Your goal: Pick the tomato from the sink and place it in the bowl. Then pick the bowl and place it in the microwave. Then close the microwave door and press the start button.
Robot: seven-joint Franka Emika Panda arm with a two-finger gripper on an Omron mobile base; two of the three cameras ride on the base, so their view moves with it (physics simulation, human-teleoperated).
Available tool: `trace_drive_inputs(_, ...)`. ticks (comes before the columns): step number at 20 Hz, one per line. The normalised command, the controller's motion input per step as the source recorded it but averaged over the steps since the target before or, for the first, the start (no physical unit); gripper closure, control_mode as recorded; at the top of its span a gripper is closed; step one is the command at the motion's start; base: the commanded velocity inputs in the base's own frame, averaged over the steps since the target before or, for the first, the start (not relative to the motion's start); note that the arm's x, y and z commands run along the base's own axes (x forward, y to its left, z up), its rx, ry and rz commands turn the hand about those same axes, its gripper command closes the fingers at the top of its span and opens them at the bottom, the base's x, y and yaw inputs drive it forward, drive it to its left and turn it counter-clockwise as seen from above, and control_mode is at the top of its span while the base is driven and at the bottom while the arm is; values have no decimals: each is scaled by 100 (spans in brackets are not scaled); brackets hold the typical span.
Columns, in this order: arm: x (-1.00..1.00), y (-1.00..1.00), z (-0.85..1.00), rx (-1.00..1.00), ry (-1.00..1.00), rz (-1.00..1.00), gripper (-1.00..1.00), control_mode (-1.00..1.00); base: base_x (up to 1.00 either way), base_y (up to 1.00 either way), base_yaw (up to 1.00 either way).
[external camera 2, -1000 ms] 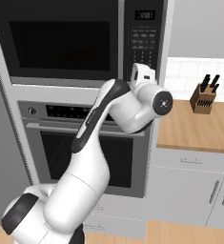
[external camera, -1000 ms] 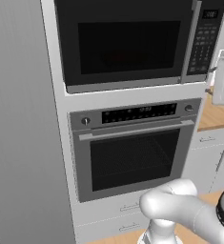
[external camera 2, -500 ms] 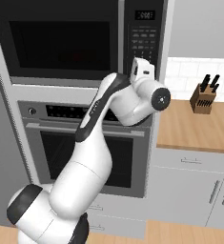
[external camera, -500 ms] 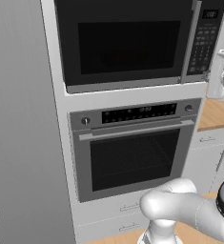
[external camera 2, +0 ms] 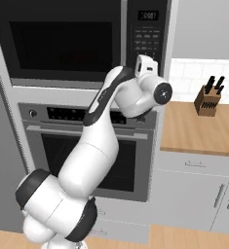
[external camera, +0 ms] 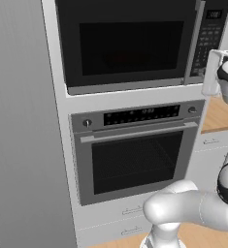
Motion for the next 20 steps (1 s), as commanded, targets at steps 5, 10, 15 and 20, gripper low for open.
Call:
trace_drive_inputs(5,36,-1,-6,0,-5,0,100,-100,0,0,0)
trace_drive_inputs(10,31,-5,-18,0,-8,0,100,-100,0,0,0)
trace_drive_inputs(15,38,-2,-19,0,-10,0,100,-100,0,0,0)
trace_drive_inputs(20,40,0,-21,0,-8,0,100,-100,0,0,0)
